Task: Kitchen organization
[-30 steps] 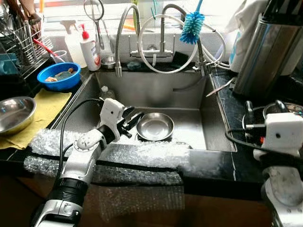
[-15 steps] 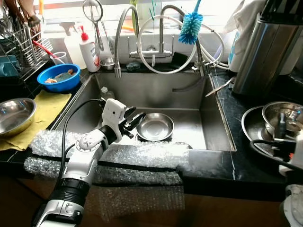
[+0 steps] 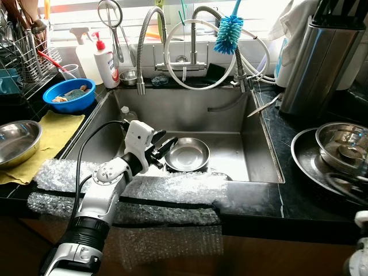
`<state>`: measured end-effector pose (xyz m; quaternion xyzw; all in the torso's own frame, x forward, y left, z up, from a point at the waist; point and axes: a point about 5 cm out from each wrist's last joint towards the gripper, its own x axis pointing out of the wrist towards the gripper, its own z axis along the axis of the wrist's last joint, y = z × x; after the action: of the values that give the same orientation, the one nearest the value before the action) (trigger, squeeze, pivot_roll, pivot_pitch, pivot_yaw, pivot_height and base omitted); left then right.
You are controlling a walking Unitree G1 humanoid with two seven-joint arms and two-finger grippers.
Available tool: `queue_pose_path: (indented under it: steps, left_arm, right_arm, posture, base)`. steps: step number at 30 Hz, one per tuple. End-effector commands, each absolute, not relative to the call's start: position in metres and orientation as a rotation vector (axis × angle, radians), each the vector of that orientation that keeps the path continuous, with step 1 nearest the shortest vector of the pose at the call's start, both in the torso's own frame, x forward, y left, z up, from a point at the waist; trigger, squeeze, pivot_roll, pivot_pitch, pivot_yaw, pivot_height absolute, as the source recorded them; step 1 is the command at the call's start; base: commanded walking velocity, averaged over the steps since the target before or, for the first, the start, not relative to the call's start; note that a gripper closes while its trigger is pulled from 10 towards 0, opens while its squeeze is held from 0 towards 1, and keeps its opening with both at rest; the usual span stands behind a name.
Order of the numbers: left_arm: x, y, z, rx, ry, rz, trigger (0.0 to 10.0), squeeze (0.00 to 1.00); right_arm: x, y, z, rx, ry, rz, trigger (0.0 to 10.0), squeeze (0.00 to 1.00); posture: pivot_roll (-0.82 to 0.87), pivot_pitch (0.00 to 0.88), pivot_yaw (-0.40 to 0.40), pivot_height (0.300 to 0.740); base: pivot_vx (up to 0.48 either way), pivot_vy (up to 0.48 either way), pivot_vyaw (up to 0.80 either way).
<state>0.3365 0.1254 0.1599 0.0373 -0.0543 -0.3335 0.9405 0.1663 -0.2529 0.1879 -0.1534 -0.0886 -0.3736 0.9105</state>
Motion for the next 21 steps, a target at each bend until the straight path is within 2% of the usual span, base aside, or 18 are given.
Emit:
queue_pose_path:
  steps: [1, 9, 14, 21]
  left_arm:
    - [0.337, 0.126, 0.159, 0.095, -0.101, -0.68, 10.0, 0.0]
    - [0.337, 0.126, 0.158, 0.104, -0.102, -0.682, 10.0, 0.0]
    - [0.337, 0.124, 0.158, 0.116, -0.105, -0.689, 10.0, 0.0]
    - [0.337, 0.124, 0.158, 0.114, -0.106, -0.686, 10.0, 0.0]
  right_arm:
    - [0.163, -0.254, 0.192, -0.31, -0.192, -0.794, 10.0, 0.0]
    - [0.166, -0.257, 0.178, -0.241, -0.117, -0.82, 10.0, 0.0]
    - [0.174, -0.25, 0.171, -0.216, -0.077, -0.739, 10.0, 0.0]
    - [0.179, -0.25, 0.166, -0.214, -0.034, -0.72, 10.0, 0.0]
  posture:
    - [-0.24, 0.003, 0.079, 0.74]
    - [-0.24, 0.001, 0.078, 0.74]
    - [-0.24, 0.0, 0.076, 0.74]
    - [-0.23, 0.0, 0.074, 0.74]
  base:
    - [0.0, 0.0, 0.0]
    - [0.0, 0.0, 0.0]
    - [0.0, 0.0, 0.0]
    - [0.0, 0.0, 0.0]
